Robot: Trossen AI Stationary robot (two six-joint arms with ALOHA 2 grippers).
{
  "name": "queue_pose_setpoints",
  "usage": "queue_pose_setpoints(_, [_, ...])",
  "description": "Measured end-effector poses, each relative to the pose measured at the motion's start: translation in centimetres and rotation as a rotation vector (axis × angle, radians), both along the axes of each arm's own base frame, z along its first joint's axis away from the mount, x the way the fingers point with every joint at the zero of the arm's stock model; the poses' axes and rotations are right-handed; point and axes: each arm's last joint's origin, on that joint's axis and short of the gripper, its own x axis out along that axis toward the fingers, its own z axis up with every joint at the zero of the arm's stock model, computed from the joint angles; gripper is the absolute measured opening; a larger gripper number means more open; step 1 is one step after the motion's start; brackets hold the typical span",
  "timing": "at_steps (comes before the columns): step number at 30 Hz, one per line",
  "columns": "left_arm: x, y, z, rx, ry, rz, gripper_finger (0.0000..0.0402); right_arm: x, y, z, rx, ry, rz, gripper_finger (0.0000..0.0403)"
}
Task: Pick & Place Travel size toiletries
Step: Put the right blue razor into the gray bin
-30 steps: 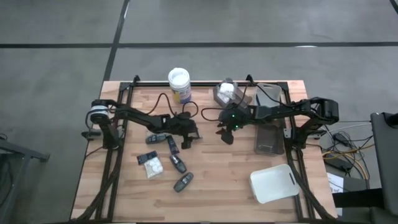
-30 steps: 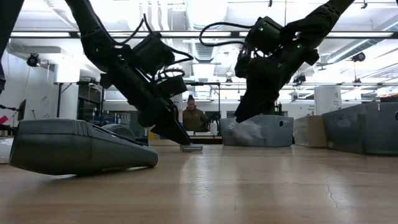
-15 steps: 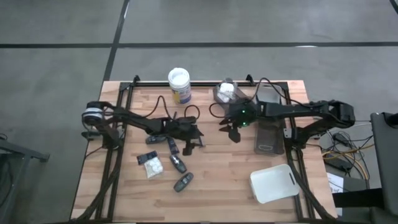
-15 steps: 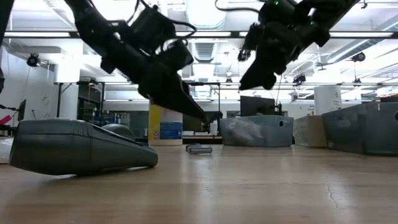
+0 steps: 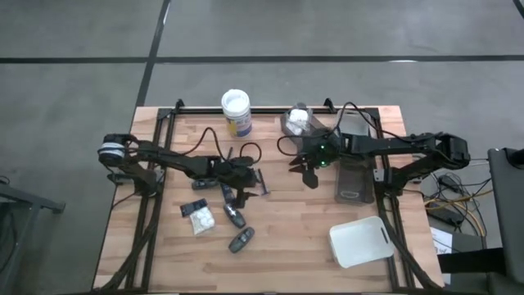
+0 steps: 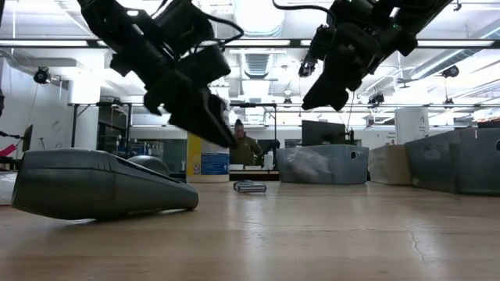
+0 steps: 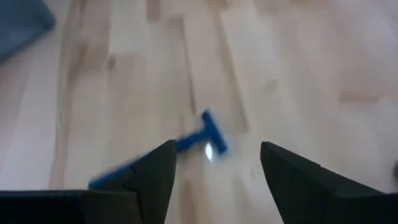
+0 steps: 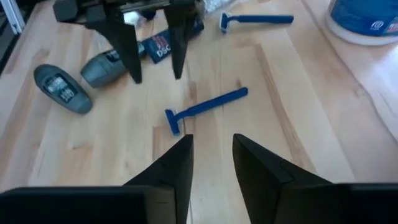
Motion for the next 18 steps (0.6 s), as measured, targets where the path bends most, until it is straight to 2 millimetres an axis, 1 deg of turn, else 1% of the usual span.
queue_pose_setpoints(3, [-0.5, 0.2, -0.3, 0.041, 0.062, 0.075, 0.0238, 0.1, 0.0, -0.4, 0.003, 0.016, 0.002, 0.0092])
queue_pose_setpoints(10, [-1.5, 0.7, -1.0, 0.102, 0.177, 0.250, 0.0238, 0.1, 0.1, -0.4, 0.007, 0.016, 0.002, 0.0067])
queue_pose_setpoints(18, [-2.1, 0.7, -1.9, 0.076, 0.205, 0.285, 0.0238, 0.2, 0.1, -0.4, 0.008, 0.014, 0.000, 0.0045])
